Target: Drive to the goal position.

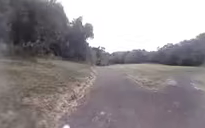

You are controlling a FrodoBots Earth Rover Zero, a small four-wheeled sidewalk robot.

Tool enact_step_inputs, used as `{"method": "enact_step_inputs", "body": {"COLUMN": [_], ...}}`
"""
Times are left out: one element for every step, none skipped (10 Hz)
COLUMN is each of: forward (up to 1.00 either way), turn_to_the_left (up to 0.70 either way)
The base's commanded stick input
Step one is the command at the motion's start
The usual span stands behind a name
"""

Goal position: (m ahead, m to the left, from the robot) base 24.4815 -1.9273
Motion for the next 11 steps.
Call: {"method": "enact_step_inputs", "body": {"forward": [0.45,0.45,0.45,0.45,0.45,0.45,0.45,0.45,0.45,0.45,0.45], "turn_to_the_left": [0.00,0.00,0.00,0.00,0.00,0.00,0.00,0.00,-0.10,-0.18,-0.25]}}
